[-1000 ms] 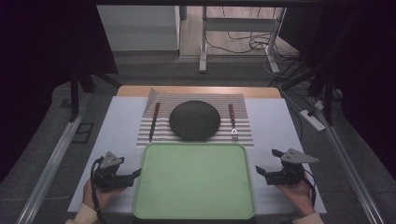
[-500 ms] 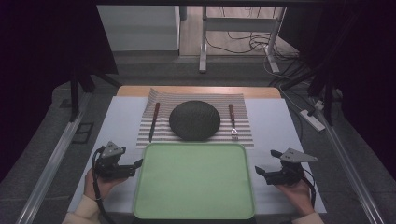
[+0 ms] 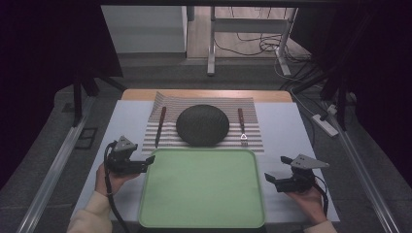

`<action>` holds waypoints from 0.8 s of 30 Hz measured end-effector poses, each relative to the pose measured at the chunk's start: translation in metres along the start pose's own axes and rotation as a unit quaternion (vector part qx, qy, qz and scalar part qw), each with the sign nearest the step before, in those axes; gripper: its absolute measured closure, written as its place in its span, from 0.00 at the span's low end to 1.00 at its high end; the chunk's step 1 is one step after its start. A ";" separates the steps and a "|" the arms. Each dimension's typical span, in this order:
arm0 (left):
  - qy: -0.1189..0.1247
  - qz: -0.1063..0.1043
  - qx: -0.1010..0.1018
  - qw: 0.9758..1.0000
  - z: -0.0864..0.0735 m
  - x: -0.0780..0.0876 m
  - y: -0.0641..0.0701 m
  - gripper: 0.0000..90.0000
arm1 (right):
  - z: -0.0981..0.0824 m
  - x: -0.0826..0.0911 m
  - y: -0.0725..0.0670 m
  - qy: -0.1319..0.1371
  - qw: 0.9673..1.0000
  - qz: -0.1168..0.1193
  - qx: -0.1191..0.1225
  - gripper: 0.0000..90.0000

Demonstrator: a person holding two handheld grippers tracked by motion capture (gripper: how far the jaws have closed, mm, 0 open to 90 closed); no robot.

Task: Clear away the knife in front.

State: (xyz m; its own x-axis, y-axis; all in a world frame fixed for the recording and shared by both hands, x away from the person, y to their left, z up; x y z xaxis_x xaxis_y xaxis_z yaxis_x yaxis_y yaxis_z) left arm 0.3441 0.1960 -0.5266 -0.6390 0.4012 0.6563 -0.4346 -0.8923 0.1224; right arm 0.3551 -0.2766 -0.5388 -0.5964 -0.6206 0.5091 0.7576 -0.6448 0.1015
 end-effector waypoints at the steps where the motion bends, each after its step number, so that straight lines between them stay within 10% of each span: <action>1: -0.001 0.001 -0.001 1.000 0.003 -0.003 -0.001 0.21 | 0.000 0.000 0.000 0.000 1.000 -0.001 0.000 0.07; 24: -0.034 -0.005 -0.012 0.999 0.052 -0.070 -0.020 0.22 | -0.002 -0.002 0.001 -0.005 1.000 -0.004 -0.003 0.07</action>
State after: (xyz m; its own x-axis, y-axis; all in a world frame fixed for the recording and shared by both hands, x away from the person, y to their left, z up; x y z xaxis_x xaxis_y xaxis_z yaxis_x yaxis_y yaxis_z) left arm 0.4300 0.1754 -0.5362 -0.5904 0.3938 0.7045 -0.4553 -0.8832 0.1122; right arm 0.3565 -0.2767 -0.5411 -0.5996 -0.6105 0.5174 0.7512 -0.6522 0.1010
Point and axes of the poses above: each handheld gripper's, and its own axes: x roughly backward along the jaws, z roughly out of its top, y roughly to its right, the point moved 7 cm from there along -x, roughly forward along the jaws, and after that the axes turned 6 degrees about x, right-handed, at the moved point
